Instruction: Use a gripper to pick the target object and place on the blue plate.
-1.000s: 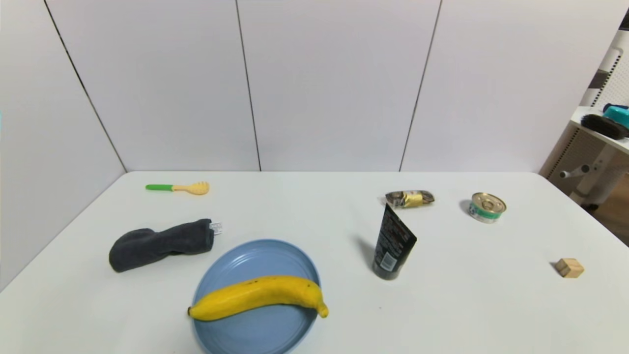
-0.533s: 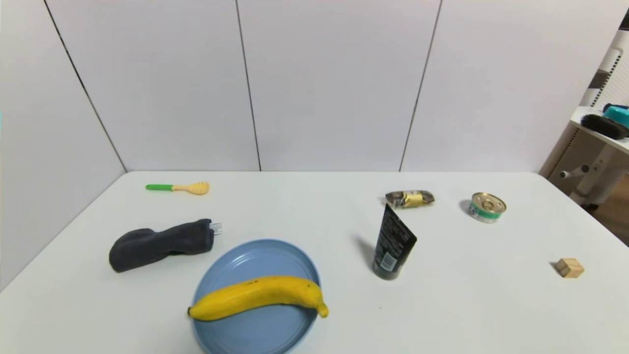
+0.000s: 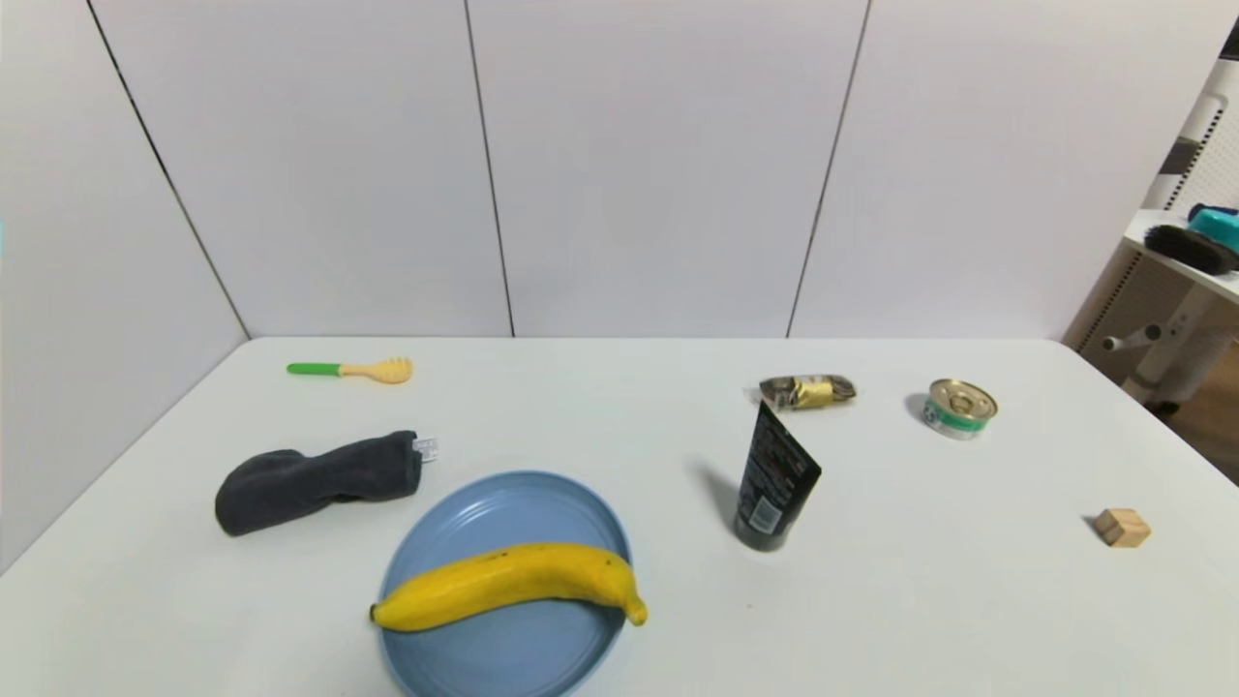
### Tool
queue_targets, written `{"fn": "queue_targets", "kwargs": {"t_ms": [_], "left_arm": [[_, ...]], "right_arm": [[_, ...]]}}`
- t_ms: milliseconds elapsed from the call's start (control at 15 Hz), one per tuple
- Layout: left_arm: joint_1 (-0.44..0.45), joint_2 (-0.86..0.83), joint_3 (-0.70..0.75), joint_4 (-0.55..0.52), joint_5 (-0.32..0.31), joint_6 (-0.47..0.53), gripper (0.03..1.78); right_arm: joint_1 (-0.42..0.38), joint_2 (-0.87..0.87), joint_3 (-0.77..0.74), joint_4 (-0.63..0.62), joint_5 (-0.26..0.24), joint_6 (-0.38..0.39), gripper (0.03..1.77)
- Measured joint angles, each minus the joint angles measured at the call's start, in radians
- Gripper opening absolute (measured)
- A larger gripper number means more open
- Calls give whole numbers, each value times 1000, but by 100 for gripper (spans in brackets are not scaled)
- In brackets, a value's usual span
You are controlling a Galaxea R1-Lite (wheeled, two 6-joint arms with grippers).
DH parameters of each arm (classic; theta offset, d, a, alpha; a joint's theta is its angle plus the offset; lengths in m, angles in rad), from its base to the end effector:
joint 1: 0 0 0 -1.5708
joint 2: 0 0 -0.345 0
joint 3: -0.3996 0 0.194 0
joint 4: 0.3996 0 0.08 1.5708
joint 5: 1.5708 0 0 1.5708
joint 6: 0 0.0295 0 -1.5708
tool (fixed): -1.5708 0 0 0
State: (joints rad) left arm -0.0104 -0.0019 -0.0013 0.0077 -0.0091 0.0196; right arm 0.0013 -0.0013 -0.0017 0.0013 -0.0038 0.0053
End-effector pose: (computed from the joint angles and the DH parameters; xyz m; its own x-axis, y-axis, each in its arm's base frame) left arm -0.0570 0.0003 0.0749 0.9998 -0.0195 -0.0045 0.0196 0.9996 0.0196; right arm -0.0570 -0.0002 0.0757 1.0000 -0.0025 0.0017 0.0025 1.0000 0.0053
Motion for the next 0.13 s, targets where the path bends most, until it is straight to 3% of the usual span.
{"fn": "queue_targets", "kwargs": {"t_ms": [133], "left_arm": [[0,0,0,0,0,0,169]], "right_arm": [[0,0,0,-1,-9,29,170]]}}
